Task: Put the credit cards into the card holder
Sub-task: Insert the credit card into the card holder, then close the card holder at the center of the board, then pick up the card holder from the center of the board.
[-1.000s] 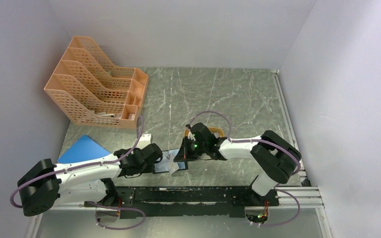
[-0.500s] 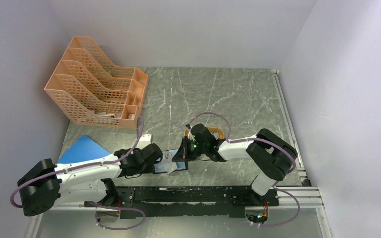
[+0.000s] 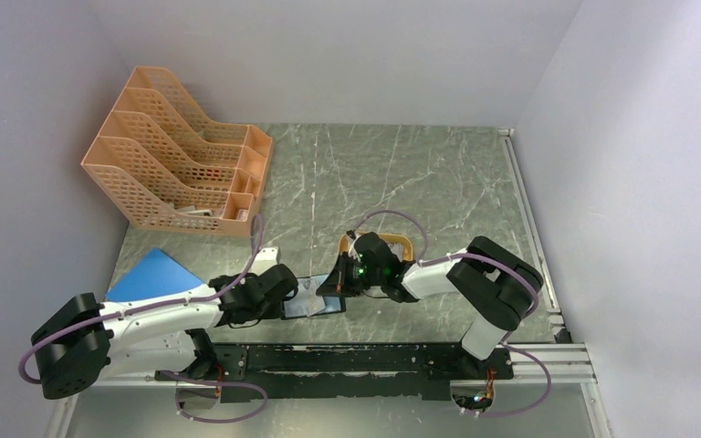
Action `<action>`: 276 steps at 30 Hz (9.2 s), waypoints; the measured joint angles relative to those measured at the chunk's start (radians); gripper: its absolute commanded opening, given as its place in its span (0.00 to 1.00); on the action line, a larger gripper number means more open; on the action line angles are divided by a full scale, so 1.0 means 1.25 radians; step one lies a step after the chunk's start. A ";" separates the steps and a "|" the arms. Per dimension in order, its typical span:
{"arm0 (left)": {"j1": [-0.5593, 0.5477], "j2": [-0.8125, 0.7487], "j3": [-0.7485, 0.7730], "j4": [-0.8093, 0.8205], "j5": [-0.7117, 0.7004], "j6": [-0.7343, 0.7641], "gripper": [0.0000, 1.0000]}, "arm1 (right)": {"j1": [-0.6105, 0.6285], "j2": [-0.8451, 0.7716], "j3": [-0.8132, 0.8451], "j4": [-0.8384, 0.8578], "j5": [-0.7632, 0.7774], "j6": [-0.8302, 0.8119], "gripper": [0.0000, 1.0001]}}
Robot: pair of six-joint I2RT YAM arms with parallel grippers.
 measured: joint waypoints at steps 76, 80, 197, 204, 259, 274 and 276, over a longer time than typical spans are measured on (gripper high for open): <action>0.001 -0.026 -0.020 0.032 0.034 -0.002 0.17 | 0.099 0.027 0.084 -0.096 0.112 -0.023 0.39; 0.001 -0.026 -0.020 0.034 0.040 -0.001 0.17 | 0.106 0.030 0.107 -0.134 0.113 -0.039 0.39; 0.007 -0.219 -0.016 -0.013 0.000 0.002 0.22 | 0.161 0.024 0.357 -0.471 0.196 -0.224 0.58; 0.009 -0.247 -0.006 -0.044 -0.015 0.002 0.24 | 0.165 -0.053 0.402 -0.570 0.221 -0.237 0.70; 0.042 0.090 0.004 0.255 0.269 0.076 0.31 | 0.109 -0.213 0.052 -0.497 0.304 -0.123 0.63; 0.042 0.073 -0.001 0.252 0.244 0.054 0.10 | 0.103 -0.213 0.030 -0.446 0.254 -0.110 0.63; 0.042 0.070 -0.004 0.255 0.241 0.050 0.09 | 0.091 -0.213 0.012 -0.412 0.228 -0.098 0.63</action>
